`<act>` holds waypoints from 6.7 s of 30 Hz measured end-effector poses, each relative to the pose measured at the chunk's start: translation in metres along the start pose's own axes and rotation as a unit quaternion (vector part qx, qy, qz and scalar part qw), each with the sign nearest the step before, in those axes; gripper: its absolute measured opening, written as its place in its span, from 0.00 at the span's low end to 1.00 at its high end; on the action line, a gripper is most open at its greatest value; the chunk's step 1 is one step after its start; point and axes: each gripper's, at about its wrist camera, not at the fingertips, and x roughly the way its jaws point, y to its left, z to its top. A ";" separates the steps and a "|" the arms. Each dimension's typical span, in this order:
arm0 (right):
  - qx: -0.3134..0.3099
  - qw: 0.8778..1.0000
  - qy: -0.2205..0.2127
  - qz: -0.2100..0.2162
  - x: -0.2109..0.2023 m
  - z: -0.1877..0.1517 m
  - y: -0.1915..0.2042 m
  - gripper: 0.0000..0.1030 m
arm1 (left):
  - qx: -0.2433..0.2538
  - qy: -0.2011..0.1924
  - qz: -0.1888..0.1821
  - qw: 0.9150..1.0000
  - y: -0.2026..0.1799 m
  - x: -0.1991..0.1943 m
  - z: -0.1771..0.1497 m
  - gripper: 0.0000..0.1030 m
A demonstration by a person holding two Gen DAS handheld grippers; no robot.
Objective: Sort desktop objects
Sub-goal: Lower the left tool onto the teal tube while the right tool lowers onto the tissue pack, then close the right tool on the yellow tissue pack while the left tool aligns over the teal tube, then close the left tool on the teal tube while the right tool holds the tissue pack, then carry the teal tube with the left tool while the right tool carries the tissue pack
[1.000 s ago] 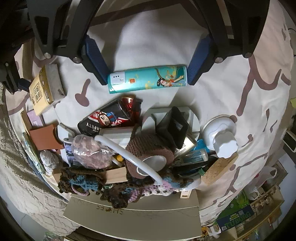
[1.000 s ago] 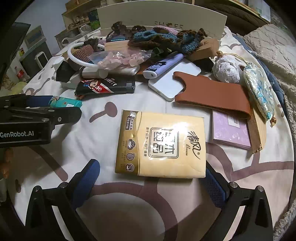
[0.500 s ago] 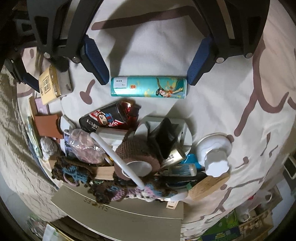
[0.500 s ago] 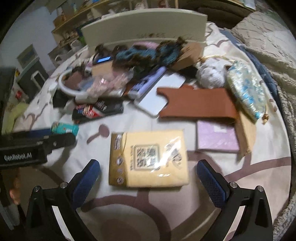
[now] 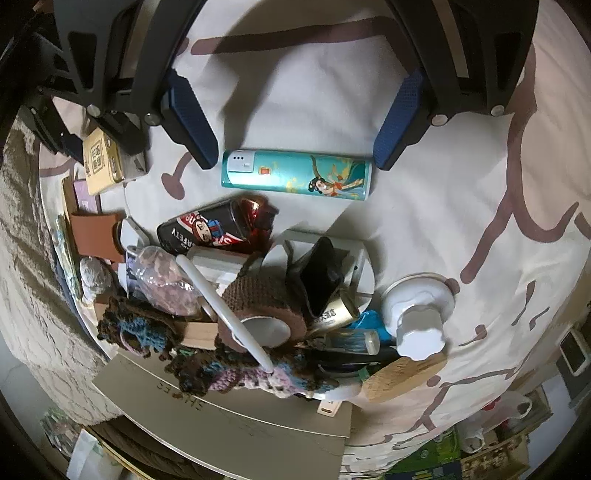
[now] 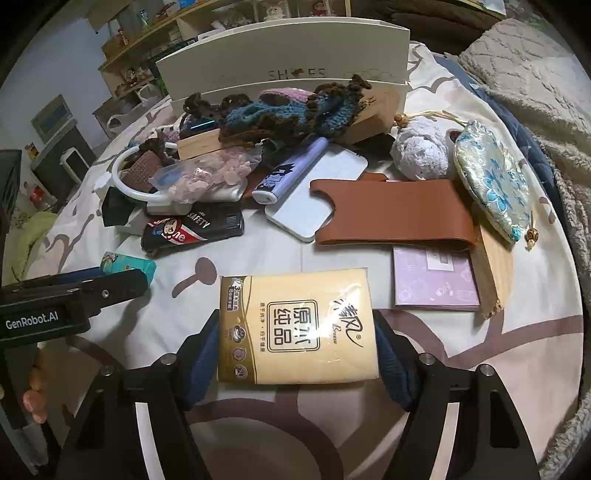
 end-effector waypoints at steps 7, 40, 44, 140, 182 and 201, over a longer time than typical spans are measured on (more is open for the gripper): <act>-0.003 1.000 0.001 -0.006 0.002 0.000 0.002 0.73 | 0.006 -0.010 0.021 1.000 -0.007 -0.001 -0.008 0.78; -0.002 1.000 0.003 -0.003 0.003 -0.001 0.000 0.73 | -0.049 -0.020 0.062 0.997 -0.032 0.021 0.001 0.98; -0.002 1.000 0.003 -0.003 0.003 -0.001 0.000 0.73 | -0.042 -0.020 0.075 0.996 -0.038 0.028 0.004 0.99; 0.023 0.999 0.002 0.049 -0.003 -0.003 -0.021 0.73 | 0.290 0.039 0.085 0.953 0.011 0.000 0.031 0.93; -0.008 0.999 0.025 0.042 -0.012 -0.004 -0.005 0.73 | 0.223 0.059 0.081 0.970 0.038 0.004 0.034 0.80; 0.014 0.999 -0.026 0.035 -0.032 0.013 -0.021 0.73 | 0.163 -0.043 0.033 0.985 0.016 -0.045 0.042 0.80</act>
